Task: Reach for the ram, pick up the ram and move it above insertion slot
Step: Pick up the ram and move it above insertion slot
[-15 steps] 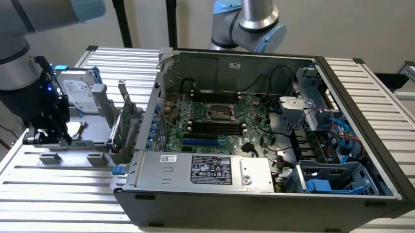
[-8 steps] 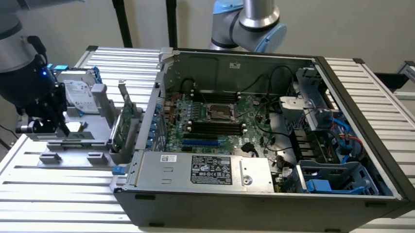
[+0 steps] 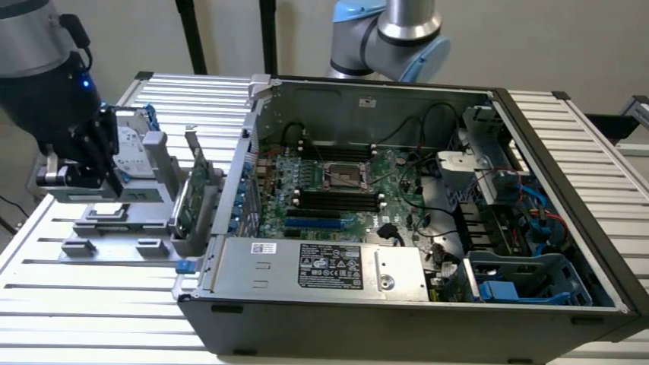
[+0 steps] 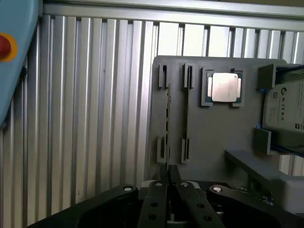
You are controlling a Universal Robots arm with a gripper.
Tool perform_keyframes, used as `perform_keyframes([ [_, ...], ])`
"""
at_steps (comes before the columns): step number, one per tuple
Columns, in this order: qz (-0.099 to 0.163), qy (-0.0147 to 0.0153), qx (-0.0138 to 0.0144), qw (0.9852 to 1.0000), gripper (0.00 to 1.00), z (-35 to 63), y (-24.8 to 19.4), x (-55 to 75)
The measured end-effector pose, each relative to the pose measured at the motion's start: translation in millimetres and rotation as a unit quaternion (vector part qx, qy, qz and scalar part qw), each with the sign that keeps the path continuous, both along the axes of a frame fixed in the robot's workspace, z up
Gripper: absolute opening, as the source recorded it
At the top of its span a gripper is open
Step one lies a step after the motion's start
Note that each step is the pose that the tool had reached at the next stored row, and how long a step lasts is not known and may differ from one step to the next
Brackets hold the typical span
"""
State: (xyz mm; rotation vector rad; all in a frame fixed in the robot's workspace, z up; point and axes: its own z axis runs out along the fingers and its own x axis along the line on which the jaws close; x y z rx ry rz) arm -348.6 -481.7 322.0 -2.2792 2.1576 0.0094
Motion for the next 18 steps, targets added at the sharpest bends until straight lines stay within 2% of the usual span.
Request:
perform_keyframes([
  [15,0.0,0.0,0.0,1.0,0.13,68.0,0.1,68.0],
  [18,0.0,0.0,0.0,1.0,0.13,78.8,0.6,81.5],
])
